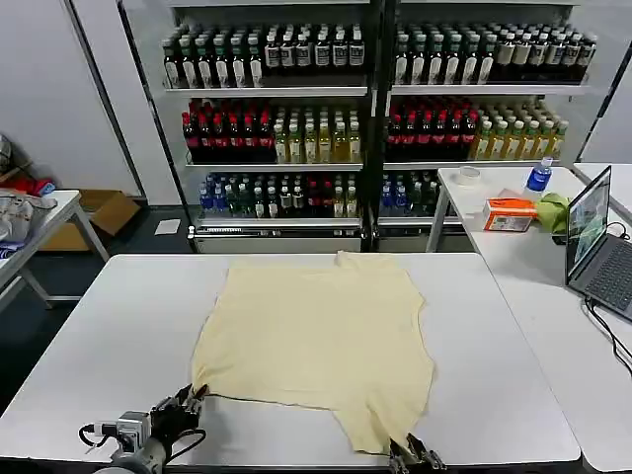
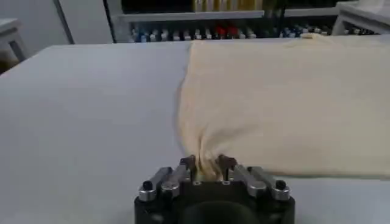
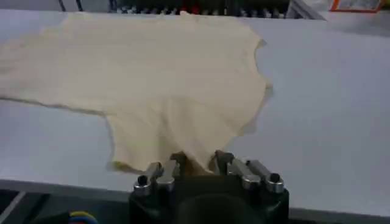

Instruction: Fold and organize the clothes.

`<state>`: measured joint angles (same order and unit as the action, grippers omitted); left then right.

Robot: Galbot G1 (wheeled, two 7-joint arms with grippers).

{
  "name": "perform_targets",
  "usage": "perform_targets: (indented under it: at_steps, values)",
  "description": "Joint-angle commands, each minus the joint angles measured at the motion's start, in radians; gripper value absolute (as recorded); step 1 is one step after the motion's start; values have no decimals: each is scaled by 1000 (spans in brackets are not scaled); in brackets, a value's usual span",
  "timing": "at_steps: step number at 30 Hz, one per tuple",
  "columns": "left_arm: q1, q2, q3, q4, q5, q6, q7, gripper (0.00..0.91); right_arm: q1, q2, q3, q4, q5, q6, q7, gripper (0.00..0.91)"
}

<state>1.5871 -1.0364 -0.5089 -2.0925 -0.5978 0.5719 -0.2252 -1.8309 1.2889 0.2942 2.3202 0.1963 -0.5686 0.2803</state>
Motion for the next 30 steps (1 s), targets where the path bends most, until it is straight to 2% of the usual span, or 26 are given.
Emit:
perform_targets:
  at_steps: [1,22,26,30]
  values:
    - [20,-10,-23,-65,-35,-4,4,20,-6,-3,13,36,8,12,-9,0]
    - [164,-46,-134,-295,-58,-3,-4,20,-83,-65,156,248,36,64,-37,0]
    - [161,-37,-141,-314,-60,-3,-5,20,-52,-72,168,246,45,70,-38,0]
    - [128,-17,-114,-283,-45,0,-5,20,10,-98,139,205,48,85,-30,0]
